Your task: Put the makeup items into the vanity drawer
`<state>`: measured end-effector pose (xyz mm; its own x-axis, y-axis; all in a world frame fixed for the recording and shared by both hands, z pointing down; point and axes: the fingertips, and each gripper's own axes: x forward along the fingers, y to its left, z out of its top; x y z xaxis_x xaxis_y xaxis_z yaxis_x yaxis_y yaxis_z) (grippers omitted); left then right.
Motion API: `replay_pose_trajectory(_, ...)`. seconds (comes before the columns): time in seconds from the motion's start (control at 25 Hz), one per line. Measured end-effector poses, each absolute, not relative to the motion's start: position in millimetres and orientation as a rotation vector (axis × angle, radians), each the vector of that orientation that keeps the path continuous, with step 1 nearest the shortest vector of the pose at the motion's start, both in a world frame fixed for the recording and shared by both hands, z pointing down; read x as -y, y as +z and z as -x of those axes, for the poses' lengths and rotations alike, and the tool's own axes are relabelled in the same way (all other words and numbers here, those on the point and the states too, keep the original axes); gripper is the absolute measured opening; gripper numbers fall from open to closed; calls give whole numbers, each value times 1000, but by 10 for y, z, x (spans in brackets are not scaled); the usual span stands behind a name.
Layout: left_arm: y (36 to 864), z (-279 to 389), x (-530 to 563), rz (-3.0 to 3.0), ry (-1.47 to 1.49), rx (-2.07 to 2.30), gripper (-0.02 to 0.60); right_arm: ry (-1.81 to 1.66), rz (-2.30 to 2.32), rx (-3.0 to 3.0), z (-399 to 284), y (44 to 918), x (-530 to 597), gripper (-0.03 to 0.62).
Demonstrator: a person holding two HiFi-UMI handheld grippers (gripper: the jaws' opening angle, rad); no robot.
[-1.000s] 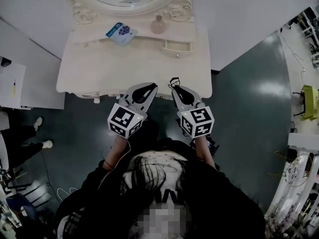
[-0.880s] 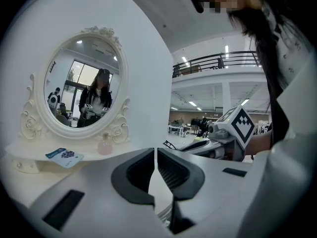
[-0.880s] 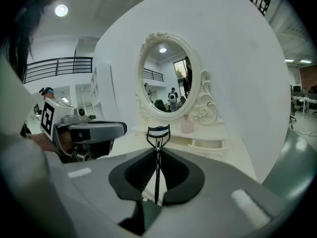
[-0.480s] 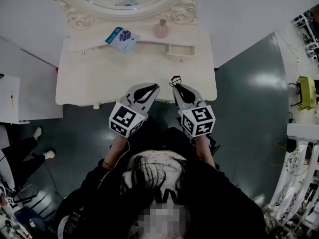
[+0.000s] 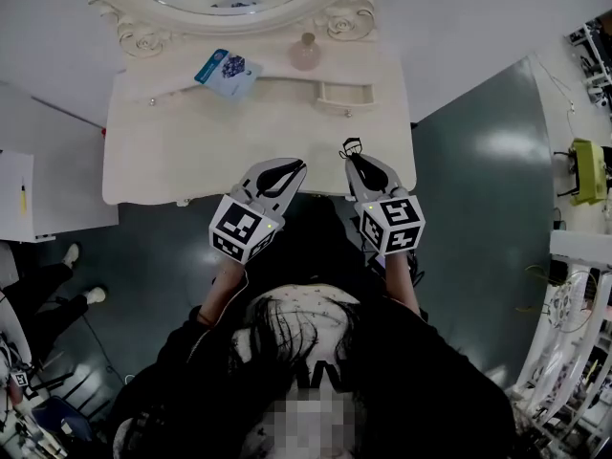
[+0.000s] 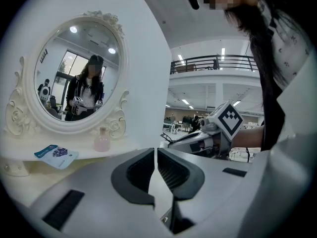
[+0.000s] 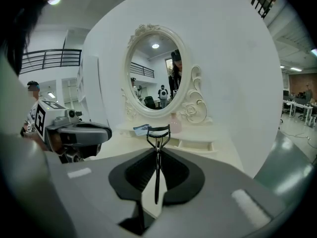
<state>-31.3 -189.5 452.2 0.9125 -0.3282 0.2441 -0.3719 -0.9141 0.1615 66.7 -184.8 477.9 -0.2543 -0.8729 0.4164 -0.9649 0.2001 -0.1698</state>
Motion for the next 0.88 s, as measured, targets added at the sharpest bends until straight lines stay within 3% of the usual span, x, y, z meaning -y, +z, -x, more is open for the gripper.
replay_pose_trajectory(0.36,4536,173,2188,-2814,319,694,19,553,-1639,2187,-1150,4998,2266,37)
replay_pose_trajectory(0.88,4567,48,2451,-2748,325,871,18,90,-1126,2081,-1408,5515,3095,37)
